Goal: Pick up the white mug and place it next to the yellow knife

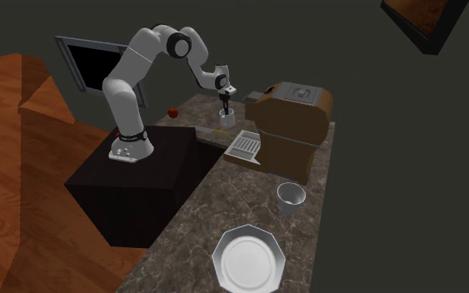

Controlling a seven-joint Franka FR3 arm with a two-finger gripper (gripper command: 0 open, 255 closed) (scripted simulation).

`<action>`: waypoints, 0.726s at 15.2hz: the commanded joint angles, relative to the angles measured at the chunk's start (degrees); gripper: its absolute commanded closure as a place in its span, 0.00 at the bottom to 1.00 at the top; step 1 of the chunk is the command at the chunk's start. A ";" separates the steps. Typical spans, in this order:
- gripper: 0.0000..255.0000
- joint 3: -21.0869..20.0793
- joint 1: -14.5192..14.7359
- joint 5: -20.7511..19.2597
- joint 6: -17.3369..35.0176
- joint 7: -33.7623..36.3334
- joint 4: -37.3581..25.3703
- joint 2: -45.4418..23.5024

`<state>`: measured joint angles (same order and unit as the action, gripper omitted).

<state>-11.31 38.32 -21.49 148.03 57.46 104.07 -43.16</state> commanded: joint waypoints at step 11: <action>0.00 0.38 0.31 -0.33 0.82 0.30 -0.47 -1.23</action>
<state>-10.93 38.62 -21.82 148.84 57.76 103.61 -44.40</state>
